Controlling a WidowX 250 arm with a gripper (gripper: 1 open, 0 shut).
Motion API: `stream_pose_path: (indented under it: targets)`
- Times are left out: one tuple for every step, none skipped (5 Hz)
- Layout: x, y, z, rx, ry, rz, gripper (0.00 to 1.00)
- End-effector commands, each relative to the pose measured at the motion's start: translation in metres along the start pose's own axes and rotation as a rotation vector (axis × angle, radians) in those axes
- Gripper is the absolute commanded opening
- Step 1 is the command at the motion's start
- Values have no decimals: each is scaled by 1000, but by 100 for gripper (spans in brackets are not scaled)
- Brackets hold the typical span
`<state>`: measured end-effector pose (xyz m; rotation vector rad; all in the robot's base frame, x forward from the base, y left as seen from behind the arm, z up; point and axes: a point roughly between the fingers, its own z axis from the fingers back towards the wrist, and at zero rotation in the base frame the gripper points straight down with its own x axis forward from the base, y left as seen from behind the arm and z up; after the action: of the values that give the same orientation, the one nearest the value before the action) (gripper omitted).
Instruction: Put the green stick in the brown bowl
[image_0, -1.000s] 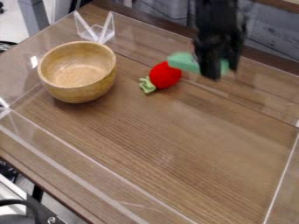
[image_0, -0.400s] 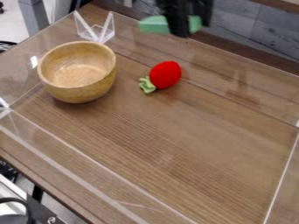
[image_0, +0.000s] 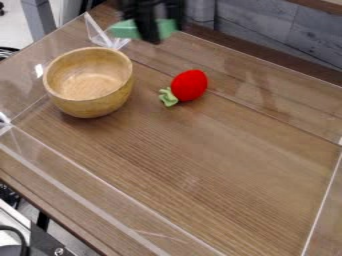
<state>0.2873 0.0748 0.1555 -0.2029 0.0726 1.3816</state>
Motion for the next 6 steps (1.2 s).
stream_pose_path:
  targets:
    - [14,20,8,-64,-54,29,0]
    - [35,27,5,-73,-72,53,0]
    - [51,32,-1,-79,-87,82,0]
    - [69,39,10,-85,-99,110,0]
    - [85,45,20,-93,-106,140,0]
    - [93,47,16,-104,-123,234,0]
